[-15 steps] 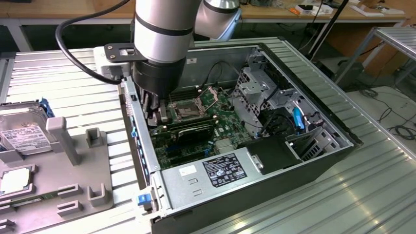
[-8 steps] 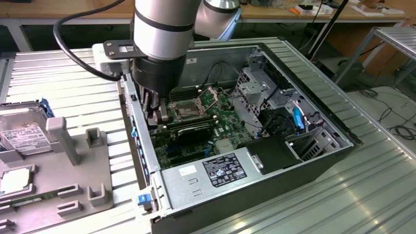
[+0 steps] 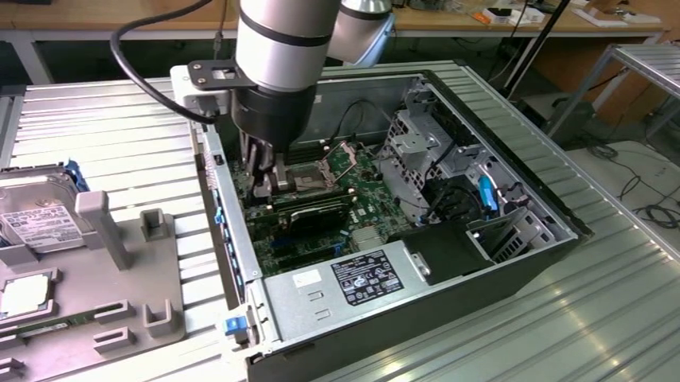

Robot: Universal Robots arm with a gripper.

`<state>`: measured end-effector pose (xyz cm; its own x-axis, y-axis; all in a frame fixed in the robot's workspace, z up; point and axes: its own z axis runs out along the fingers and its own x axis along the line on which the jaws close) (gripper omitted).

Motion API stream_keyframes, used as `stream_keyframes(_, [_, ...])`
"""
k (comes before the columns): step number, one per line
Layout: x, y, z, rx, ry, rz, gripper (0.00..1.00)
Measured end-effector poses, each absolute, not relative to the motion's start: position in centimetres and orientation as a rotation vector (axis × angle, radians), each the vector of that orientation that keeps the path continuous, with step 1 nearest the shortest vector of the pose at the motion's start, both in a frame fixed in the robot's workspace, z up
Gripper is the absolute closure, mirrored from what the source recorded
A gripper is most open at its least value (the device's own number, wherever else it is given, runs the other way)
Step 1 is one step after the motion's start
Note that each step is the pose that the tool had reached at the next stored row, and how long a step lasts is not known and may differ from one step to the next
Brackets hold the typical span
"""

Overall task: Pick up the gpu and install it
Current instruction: 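Press down on the gpu until it lock into place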

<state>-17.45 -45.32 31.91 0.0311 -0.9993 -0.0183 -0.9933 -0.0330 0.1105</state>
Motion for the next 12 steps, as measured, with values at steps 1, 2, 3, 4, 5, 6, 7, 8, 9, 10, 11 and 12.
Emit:
stream_keyframes(1, [-17.45,-45.04,31.96,2.205,-2.138,-0.139,0.89])
stream_keyframes(2, [-17.45,-45.04,32.06,2.205,-2.138,-0.139,0.89])
stream_keyframes(3, [-17.98,-45.03,32.06,2.205,-2.141,-0.136,0.89])
stream_keyframes(4, [-18.16,-45.03,32.06,2.204,-2.143,-0.136,0.89])
stream_keyframes(5, [-18.2,-44.99,32.05,2.203,-2.144,-0.135,0.89])
stream_keyframes(6, [-18.21,-45.0,32.06,2.203,-2.144,-0.135,0.89])
stream_keyframes(7, [-18.21,-45.0,31.97,2.204,-2.144,-0.135,0.89])
stream_keyframes(8, [-18.22,-45.0,31.73,2.204,-2.145,-0.133,0.89])
stream_keyframes(9, [-18.22,-44.99,31.58,2.205,-2.146,-0.132,0.89])
stream_keyframes(10, [-18.25,-44.99,31.46,2.206,-2.147,-0.13,0.89])
stream_keyframes(11, [-18.29,-45.0,31.37,2.206,-2.147,-0.129,0.89])
stream_keyframes(12, [-18.33,-45.0,31.33,2.205,-2.149,-0.129,0.89])
